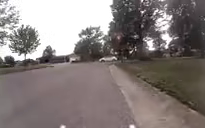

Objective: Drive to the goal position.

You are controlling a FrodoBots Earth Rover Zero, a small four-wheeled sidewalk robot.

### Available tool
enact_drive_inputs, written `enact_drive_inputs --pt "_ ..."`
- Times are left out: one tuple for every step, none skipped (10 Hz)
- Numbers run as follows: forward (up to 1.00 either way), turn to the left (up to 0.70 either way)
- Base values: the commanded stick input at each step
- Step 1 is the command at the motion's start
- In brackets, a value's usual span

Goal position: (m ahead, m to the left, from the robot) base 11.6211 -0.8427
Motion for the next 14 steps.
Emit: enact_drive_inputs --pt "1.0 0.0" --pt "1.0 0.0" --pt "1.0 0.0" --pt "1.0 0.0" --pt "1.0 0.0" --pt "1.0 0.0" --pt "1.0 0.0" --pt "1.0 -0.09" --pt "1.0 -0.26" --pt "1.0 -0.04" --pt "1.0 0.0" --pt "1.0 0.0" --pt "1.0 0.0" --pt "1.0 0.0"
